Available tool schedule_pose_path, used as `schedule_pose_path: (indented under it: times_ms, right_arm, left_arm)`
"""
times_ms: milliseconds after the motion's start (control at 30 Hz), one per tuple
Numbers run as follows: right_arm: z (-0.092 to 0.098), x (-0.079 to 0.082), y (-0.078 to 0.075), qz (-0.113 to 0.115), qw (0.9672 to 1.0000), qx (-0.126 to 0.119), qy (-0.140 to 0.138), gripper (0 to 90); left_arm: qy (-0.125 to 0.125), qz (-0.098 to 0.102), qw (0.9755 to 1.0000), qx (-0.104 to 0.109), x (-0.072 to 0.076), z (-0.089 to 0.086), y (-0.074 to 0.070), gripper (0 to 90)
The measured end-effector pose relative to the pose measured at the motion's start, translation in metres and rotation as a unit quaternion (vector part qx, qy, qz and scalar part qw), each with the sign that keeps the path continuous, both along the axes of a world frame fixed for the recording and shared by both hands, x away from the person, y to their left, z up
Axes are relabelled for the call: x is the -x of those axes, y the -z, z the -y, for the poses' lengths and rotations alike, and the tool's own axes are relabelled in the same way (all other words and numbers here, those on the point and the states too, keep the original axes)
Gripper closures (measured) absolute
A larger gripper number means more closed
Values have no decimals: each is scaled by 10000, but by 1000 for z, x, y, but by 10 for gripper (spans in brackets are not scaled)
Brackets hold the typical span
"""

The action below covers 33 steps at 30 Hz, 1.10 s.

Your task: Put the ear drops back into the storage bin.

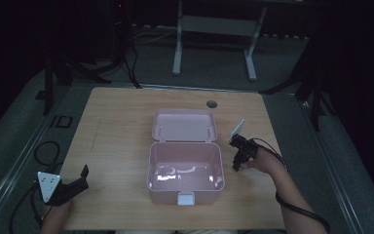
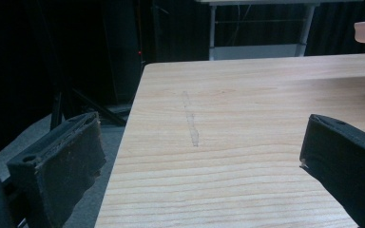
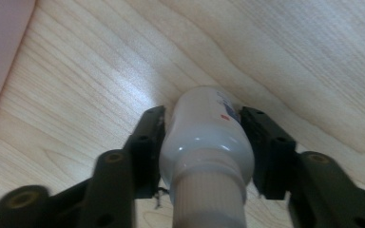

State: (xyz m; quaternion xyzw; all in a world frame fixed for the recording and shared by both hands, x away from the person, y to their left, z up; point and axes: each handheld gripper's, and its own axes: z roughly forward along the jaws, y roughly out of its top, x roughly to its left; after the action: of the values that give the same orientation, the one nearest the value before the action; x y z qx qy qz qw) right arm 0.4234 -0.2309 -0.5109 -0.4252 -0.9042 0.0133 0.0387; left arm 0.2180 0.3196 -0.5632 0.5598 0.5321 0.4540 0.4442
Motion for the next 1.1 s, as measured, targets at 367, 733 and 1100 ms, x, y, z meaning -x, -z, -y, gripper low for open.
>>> schedule_pose_path:
  times_ms: [367, 733, 1100]
  right_arm:
    - [-1, 10, -7, 164, 9977, 69, -651, 594]
    - [0, 29, -15, 270, 9837, 81, -1776, 595]
    - [8, 50, -18, 75, 9588, -74, -2840, 594]
  left_arm:
    - [-19, -22, 10000, -11, 0, 0, 0, 10]
    - [-20, -22, 10000, -14, 0, 0, 0, 10]
    - [-23, -29, 10000, -18, 0, 0, 0, 10]
